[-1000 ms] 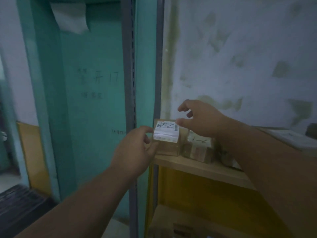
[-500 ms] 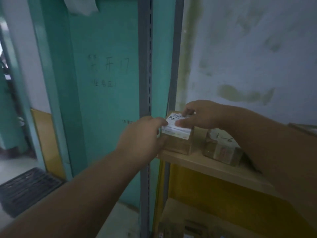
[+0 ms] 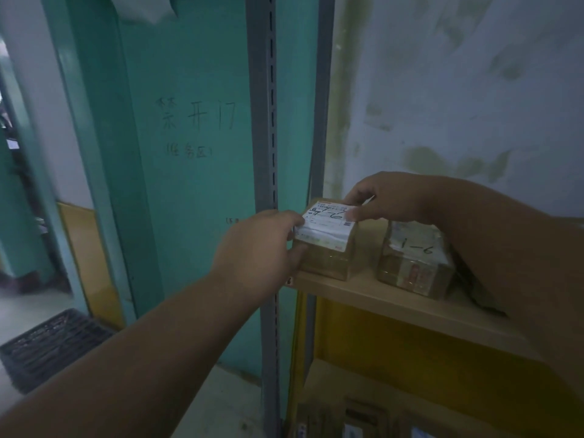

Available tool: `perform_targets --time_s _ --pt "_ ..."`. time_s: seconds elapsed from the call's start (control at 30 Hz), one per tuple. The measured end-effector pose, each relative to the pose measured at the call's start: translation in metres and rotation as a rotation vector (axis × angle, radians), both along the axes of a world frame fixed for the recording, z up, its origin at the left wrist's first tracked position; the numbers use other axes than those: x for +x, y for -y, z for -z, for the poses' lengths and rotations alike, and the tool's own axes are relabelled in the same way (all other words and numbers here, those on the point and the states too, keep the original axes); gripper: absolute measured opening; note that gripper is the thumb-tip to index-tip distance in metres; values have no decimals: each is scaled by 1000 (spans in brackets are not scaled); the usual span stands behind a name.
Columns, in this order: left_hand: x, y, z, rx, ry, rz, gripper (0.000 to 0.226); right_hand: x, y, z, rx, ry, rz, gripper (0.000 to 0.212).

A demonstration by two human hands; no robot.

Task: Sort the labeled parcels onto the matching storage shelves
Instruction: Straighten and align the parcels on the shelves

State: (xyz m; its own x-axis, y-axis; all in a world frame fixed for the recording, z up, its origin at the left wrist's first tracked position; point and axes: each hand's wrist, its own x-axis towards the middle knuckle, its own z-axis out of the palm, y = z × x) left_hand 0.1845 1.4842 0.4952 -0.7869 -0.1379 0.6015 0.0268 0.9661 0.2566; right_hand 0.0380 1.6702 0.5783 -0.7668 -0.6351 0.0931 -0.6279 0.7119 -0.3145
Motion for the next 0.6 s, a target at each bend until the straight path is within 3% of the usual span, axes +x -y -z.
perform_targets --time_s 0.13,0.27,0.37,0.6 --pt "-1 1 1 0 9 16 38 4 -3 6 -59 11 31 30" --pt "2 2 -4 18 -10 59 38 16 -11 11 -123 -102 123 46" --pt "2 3 -16 -2 -41 163 41 41 -27 7 -207 -143 166 46" --pt "-31 -35 -64 -4 20 511 28 99 -87 6 -6 -240 374 43"
